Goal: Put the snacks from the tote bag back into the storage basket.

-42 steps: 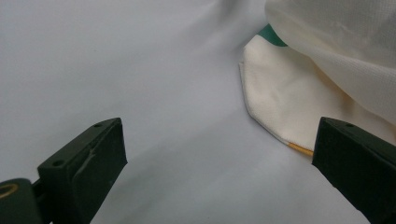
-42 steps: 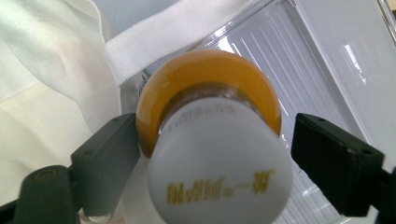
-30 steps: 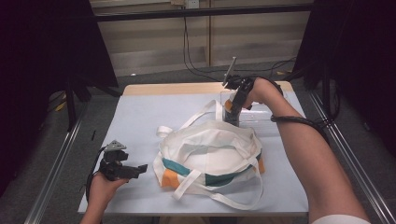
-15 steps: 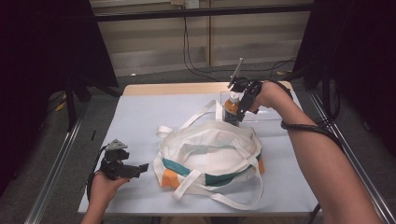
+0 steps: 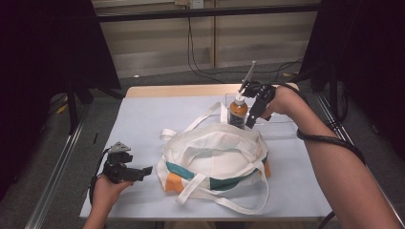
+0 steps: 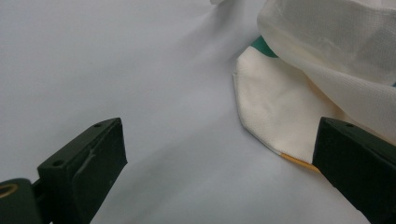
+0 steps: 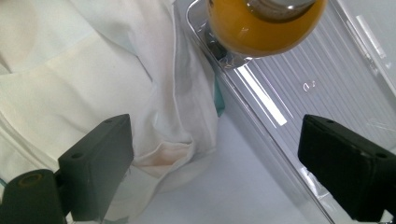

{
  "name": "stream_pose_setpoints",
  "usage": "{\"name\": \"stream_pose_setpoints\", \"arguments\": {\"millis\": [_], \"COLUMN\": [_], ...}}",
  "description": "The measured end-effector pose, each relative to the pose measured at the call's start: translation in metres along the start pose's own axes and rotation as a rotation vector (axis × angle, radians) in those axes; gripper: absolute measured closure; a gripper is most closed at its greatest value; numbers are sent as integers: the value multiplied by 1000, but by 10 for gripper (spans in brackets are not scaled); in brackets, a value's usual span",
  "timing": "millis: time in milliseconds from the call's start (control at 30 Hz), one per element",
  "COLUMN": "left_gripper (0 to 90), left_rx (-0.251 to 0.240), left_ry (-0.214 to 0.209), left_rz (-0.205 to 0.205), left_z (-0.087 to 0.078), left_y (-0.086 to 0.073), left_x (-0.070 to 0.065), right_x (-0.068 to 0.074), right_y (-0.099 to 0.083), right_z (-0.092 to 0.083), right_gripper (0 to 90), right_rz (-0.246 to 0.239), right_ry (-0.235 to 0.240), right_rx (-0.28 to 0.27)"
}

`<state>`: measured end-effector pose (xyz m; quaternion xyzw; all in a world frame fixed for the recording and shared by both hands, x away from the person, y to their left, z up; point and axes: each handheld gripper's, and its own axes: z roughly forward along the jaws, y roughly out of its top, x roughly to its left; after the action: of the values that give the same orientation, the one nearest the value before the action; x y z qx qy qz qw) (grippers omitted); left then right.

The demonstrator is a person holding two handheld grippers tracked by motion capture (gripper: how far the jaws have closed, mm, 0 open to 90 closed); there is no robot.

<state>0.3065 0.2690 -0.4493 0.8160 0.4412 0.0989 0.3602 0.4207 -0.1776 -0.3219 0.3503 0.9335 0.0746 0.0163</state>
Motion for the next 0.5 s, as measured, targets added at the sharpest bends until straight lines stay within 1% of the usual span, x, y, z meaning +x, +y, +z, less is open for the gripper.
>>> {"name": "stream_pose_setpoints", "arguments": {"millis": [33, 67, 167, 233, 267, 300, 333, 400, 500], "left_gripper": [27, 27, 27, 27, 26, 27, 27, 27, 27], "left_rx": [6, 4, 4, 3, 3, 4, 6, 4, 14], "left_ry": [-2, 1, 3, 7, 9, 8, 8, 5, 6], "left_rz": [1, 1, -2, -1, 2, 3, 3, 2, 11], "left_z": [-1, -1, -1, -1, -1, -1, -1, 0, 0], "left_y": [0, 0, 0, 0, 0, 0, 0, 0, 0], "left_x": [0, 0, 1, 0, 1, 1, 1, 0, 1], "right_x": [1, 2, 3, 6, 6, 7, 7, 8, 10], "right_y": [-1, -2, -5, -7, -9, -10, -11, -14, -18], "right_z": [-1, -1, -2, -3, -4, -4, -4, -4, -3], "right_gripper": [101, 101, 100, 101, 100, 100, 100, 99, 97], "right_rz": [-3, 0, -14, -5, -10, -5, -13, -9, -11], "right_ry": [-4, 1, -5, 0, -3, -1, -3, -1, 0], "right_rx": [4, 3, 0, 5, 3, 2, 7, 3, 9]}}
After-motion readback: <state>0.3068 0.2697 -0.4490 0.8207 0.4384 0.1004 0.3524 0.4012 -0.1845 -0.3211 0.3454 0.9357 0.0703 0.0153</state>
